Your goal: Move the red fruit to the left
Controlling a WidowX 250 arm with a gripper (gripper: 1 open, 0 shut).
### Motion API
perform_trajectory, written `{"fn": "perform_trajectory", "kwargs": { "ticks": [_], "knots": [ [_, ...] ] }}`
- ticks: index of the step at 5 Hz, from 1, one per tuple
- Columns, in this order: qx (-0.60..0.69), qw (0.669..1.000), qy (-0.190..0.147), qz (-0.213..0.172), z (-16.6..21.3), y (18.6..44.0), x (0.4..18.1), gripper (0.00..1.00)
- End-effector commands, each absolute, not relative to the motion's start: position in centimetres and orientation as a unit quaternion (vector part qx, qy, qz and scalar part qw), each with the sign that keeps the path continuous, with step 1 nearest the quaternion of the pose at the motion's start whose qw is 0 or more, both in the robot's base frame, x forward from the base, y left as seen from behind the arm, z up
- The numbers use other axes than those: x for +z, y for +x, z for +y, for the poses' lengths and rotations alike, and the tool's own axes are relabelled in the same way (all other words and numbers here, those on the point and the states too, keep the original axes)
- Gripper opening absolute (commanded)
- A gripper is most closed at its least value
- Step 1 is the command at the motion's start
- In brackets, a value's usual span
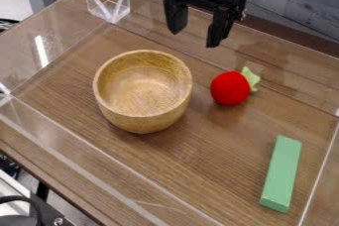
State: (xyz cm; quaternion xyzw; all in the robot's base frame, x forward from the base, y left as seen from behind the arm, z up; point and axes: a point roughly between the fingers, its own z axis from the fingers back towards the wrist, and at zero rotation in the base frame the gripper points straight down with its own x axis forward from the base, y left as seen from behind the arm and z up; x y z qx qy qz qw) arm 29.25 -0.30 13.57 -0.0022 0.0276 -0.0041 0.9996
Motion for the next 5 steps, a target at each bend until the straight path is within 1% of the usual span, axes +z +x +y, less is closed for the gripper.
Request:
{"fn": "perform_trajectory", "kwargs": {
  "ticks": [1, 2, 4, 5],
  "knots": [
    [-0.051, 0.998, -0.006, 0.032, -1.1, 29.6, 12.9, 1.00],
    [-0.099, 0.995, -0.009, 0.033, -2.2, 30.1, 11.9, 1.00],
    [-0.195, 0.980, -0.003, 0.025, -5.0, 32.3, 8.4, 1.00],
    [-0.205, 0.979, 0.001, 0.019, -6.2, 32.5, 6.7, 1.00]
  ]
}}
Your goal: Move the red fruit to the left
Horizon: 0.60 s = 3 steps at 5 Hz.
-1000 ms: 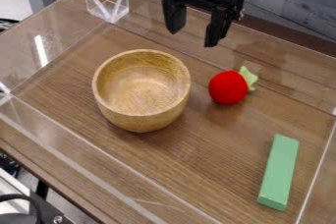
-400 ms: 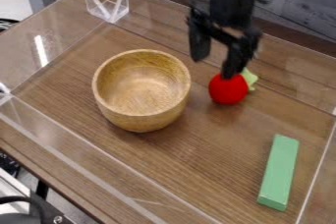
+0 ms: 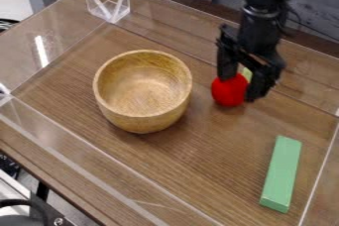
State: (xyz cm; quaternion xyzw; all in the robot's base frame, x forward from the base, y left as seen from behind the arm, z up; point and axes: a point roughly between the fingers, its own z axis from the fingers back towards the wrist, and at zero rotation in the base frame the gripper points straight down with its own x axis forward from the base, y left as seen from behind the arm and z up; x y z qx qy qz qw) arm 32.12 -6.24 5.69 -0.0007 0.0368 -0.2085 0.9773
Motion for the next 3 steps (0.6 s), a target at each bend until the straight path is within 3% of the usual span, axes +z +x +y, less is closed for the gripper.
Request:
{"fn": "perform_trajectory", "kwargs": {
  "ticks": [1, 3],
  "knots": [
    [-0.198, 0.980, -0.001, 0.011, -6.4, 32.4, 5.9, 1.00],
    [-0.191, 0.982, -0.001, -0.013, -5.1, 32.8, 4.1, 1.00]
  ]
}}
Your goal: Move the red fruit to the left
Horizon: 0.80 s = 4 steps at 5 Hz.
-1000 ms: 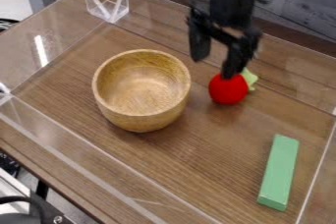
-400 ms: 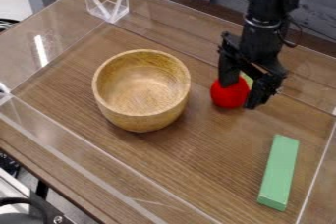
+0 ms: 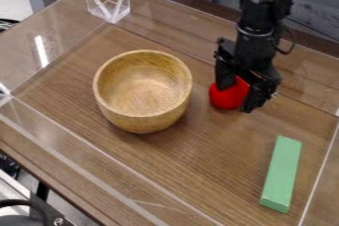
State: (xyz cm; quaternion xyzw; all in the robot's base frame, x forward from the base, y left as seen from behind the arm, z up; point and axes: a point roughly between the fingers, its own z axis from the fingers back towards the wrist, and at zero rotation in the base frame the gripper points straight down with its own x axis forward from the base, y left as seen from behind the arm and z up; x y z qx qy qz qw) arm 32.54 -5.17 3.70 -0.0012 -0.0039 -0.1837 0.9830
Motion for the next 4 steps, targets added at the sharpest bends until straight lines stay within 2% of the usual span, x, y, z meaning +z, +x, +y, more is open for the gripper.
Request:
{"fn": "perform_trajectory", "kwargs": {
  "ticks": [1, 2, 4],
  "knots": [
    [-0.171, 0.985, 0.000, -0.019, -3.8, 32.3, 4.4, 1.00],
    [-0.151, 0.988, -0.002, -0.024, -2.8, 31.9, 4.7, 0.00],
    [-0.103, 0.994, -0.015, -0.040, -4.4, 30.8, 7.8, 0.00]
  ]
}}
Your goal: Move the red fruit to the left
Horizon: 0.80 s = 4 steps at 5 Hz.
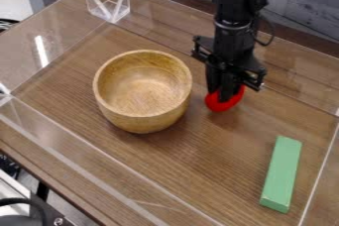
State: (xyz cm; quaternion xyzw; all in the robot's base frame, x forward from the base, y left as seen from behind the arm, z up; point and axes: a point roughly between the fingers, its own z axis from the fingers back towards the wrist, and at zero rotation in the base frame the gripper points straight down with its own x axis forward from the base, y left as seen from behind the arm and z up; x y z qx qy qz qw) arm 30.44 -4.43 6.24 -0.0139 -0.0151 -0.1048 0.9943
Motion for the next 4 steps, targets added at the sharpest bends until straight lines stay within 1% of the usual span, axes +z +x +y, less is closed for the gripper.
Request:
{"fn": "perform_trajectory", "kwargs": {
  "ticks": [1, 2, 3, 4],
  "knots": [
    [-0.093, 0.995, -0.018, -0.042, -5.1, 30.5, 7.1, 1.00],
    [-0.088, 0.995, -0.019, -0.046, -5.3, 30.5, 6.1, 0.00],
    [-0.112, 0.992, -0.018, -0.051, -5.8, 31.2, 6.8, 0.00],
    [-0.133, 0.990, -0.019, -0.050, -6.3, 31.7, 7.1, 1.00]
  ]
}}
